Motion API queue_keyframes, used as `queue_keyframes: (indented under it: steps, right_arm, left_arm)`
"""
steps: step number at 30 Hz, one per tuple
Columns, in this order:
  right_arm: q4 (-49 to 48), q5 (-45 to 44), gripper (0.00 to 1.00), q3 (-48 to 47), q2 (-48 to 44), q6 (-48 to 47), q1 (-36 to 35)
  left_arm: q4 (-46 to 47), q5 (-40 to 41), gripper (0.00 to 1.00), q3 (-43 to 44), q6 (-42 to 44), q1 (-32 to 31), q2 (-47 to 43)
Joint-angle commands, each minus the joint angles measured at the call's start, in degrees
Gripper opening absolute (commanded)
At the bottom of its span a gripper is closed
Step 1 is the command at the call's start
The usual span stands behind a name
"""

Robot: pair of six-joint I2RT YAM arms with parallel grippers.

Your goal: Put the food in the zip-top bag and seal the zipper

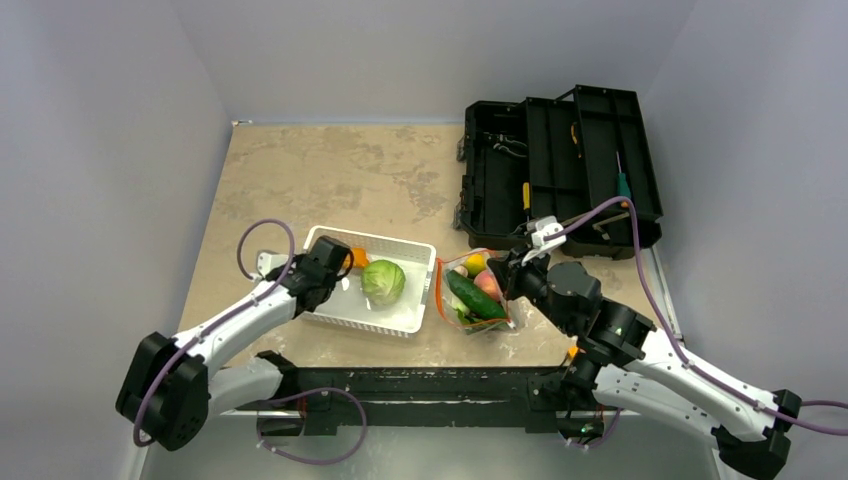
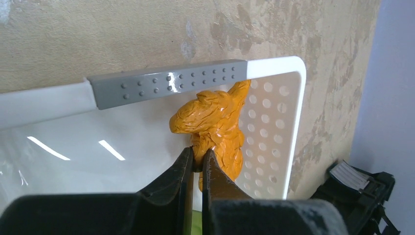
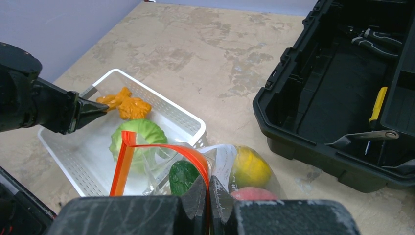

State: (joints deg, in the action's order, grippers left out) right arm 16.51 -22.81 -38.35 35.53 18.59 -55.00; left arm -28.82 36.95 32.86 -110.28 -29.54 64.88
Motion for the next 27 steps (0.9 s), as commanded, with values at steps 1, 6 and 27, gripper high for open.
queue_keyframes:
  steps: [1,6,27]
  right_arm:
    - [-1.41,0.09,0.0,-1.48,-1.09,0.92,-0.08]
    - [-2.4,0.37,0.0,-1.78,0.24,0.61,-0.14]
    - [-5.58,2.74,0.0,-3.02,4.39,-0.53,-0.1]
  left_arm:
    - [-5.17,0.11,0.0,1.16,2.28,0.12,-6.07]
    - [-6.45,-3.32,0.0,0.23,7.02,0.1,-14.03]
    - [-5.62,-57.84,0.0,22.41,54.75,0.23,-17.93]
